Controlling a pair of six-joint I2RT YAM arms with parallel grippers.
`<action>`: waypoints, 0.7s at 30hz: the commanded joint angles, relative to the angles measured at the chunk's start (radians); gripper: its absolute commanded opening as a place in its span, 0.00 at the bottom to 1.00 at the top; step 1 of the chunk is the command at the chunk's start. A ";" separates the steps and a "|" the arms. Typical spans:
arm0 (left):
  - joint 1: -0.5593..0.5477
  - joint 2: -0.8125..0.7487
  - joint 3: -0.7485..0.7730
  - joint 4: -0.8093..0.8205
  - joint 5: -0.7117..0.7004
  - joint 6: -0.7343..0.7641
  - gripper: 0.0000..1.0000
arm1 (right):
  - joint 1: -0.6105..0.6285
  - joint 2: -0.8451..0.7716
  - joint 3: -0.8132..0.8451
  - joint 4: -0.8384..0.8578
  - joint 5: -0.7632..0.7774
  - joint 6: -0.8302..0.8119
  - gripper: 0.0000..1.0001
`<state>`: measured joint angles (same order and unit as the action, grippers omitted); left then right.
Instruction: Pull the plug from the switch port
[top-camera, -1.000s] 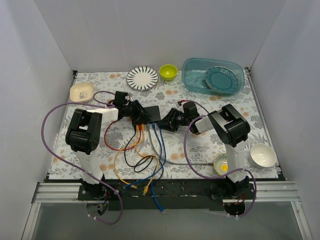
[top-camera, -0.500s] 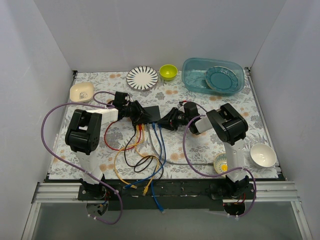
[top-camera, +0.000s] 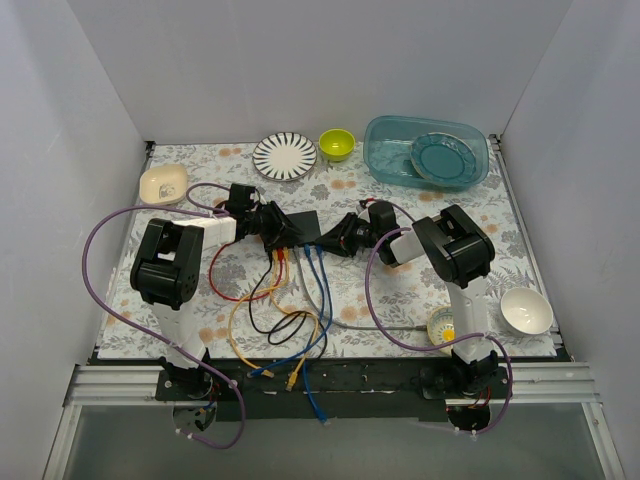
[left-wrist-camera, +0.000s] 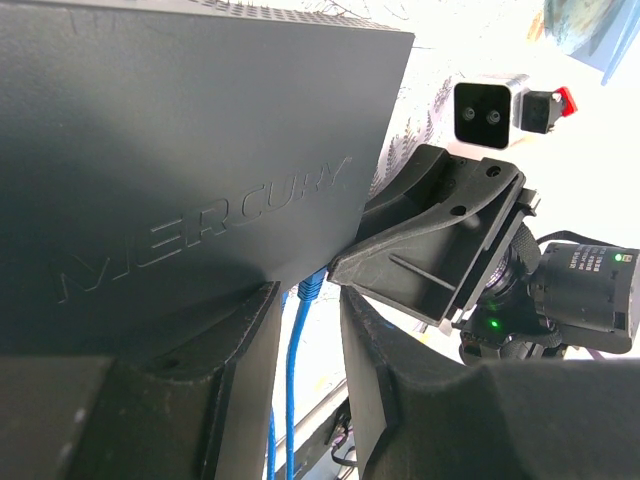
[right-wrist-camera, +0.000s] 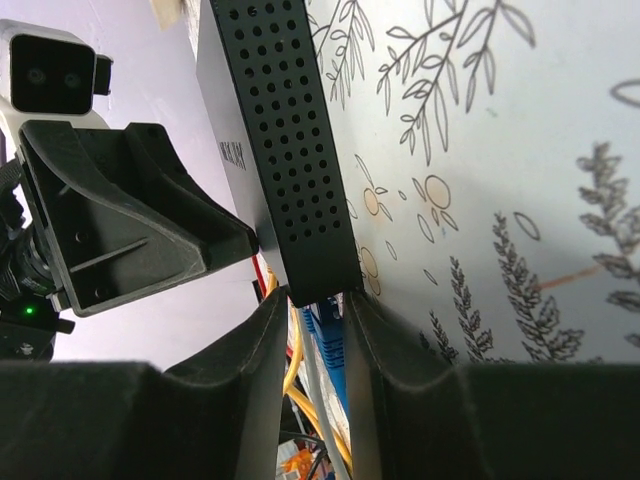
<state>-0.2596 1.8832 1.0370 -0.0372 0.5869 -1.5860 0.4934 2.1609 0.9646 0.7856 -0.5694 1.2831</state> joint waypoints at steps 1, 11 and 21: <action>-0.007 -0.032 -0.023 -0.033 -0.016 0.021 0.31 | -0.010 0.033 -0.024 -0.123 0.091 -0.087 0.32; -0.013 -0.027 -0.025 -0.027 -0.016 0.015 0.31 | -0.007 0.020 -0.044 -0.149 0.083 -0.126 0.37; -0.017 -0.039 -0.032 -0.027 -0.015 0.014 0.31 | -0.006 0.027 -0.018 -0.183 0.083 -0.143 0.22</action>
<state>-0.2676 1.8828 1.0283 -0.0227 0.5934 -1.5894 0.4931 2.1551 0.9592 0.7689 -0.5766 1.2011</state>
